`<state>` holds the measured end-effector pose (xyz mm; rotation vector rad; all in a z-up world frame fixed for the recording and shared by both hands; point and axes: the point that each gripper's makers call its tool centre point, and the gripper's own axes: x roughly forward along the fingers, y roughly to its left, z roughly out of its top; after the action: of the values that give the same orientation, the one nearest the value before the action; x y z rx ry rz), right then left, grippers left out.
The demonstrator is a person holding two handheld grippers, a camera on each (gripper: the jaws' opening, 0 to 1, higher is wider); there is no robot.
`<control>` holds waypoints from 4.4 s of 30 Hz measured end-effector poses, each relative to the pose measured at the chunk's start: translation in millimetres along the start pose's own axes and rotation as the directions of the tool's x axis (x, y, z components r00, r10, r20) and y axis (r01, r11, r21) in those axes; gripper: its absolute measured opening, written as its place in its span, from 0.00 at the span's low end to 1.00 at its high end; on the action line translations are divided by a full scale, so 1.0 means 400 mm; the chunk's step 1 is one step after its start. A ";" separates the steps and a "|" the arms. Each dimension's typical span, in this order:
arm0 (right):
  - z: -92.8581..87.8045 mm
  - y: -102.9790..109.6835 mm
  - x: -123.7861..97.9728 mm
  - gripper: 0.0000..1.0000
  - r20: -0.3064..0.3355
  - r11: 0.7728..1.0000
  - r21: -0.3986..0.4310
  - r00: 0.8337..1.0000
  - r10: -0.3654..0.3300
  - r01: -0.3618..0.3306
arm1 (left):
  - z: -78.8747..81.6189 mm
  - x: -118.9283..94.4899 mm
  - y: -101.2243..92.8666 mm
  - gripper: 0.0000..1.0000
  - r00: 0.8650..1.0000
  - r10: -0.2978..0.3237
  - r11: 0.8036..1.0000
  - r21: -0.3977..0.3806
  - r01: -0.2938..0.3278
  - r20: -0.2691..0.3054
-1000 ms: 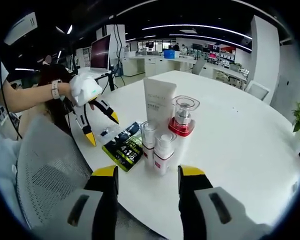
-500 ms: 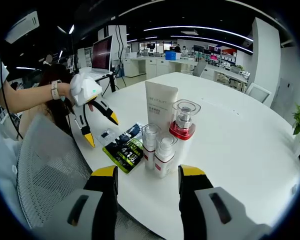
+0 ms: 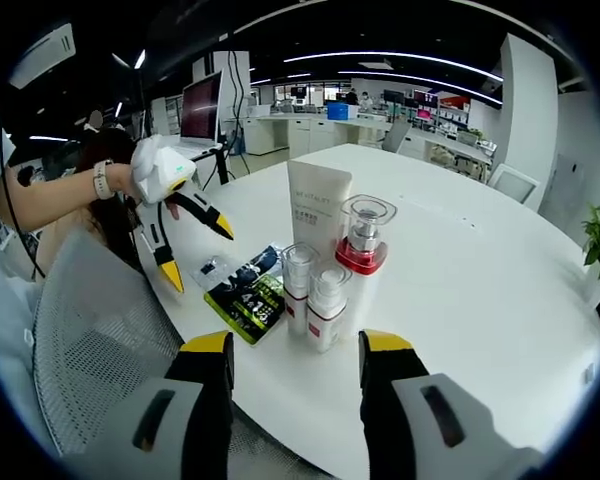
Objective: Arrange the skincare products in the storage area until every visible bottle or jar stands upright without overlapping.
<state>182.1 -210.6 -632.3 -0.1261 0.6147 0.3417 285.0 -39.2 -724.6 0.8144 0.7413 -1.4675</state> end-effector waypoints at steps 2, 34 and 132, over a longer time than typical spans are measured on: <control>0.000 -0.001 -0.001 0.52 0.001 1.000 0.001 1.000 -0.003 0.003 | 0.007 -0.006 -0.002 0.77 1.000 0.008 1.000 -0.013 -0.008 0.018; 0.038 -0.024 0.000 0.81 0.043 0.998 -0.030 0.998 -0.051 0.052 | 0.080 -0.105 -0.030 0.87 0.970 0.138 0.983 -0.145 -0.110 0.199; 0.031 -0.065 0.020 1.00 0.063 0.998 0.026 0.996 -0.067 0.065 | 0.213 -0.020 0.122 0.55 0.969 0.147 0.989 -0.035 -0.143 0.199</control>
<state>204.0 -230.0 -626.7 -0.1114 0.5496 0.2731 329.0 -108.8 -670.4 0.6784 0.5317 -1.3844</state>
